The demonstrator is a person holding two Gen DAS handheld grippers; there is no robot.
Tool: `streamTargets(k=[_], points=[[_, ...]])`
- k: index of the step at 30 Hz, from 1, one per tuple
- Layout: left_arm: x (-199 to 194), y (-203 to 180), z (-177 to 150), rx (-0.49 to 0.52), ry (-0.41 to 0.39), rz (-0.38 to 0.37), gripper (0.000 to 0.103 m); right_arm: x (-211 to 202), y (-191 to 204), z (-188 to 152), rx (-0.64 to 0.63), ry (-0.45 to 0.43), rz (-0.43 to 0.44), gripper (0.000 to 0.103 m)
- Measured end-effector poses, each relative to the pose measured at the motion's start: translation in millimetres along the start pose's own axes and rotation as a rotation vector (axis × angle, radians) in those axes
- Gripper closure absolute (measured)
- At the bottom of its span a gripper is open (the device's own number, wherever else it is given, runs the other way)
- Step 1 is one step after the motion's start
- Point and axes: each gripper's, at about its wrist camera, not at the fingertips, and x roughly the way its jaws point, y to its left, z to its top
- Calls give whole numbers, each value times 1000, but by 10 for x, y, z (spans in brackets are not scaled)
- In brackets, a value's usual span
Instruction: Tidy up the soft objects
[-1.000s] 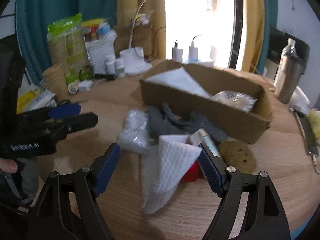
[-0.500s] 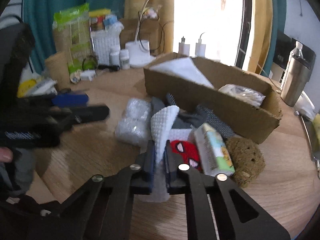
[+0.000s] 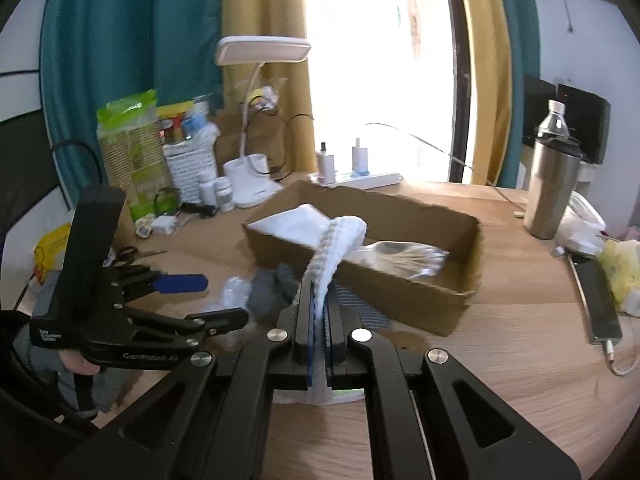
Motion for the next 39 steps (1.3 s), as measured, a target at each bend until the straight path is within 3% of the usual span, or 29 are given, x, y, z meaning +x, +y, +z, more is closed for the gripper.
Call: streamTargets(k=[5,6,8,13,15,16,17,18,34,36,39], points=[[145,-47,-18,22,41,35,30,-17,-229,-77,30,8,-37,99],[158,-59,-26,32,46,33,41,-1,-272,-101,36,16,-46,99],[188,-73,-36,44,63,37,54,32,-344,-143,52,31,-61,99],[174,-69,-71,43,66,7,60,121,-354,-211,73,61,-72,96],[153,-70,-84,41,64,-10,61,179,-300,-218,70,74,-69,78],[140,-71,-90,40,62,-15,61,213,-273,-220,66,81,-67,60],[122,-70,-95,39,58,-21,61,256,-232,-224,62,93,-64,51],[99,-66,-100,37,54,-28,61,283,-202,-225,59,99,-61,50],[-191,113,-116,-16,-15,-114,61,668,71,-416,-17,211,-112,48],[-231,119,-122,-19,-23,-132,61,663,82,-425,-24,204,-122,53],[-273,141,-123,-23,-28,-149,61,628,61,-413,-14,189,-123,71]])
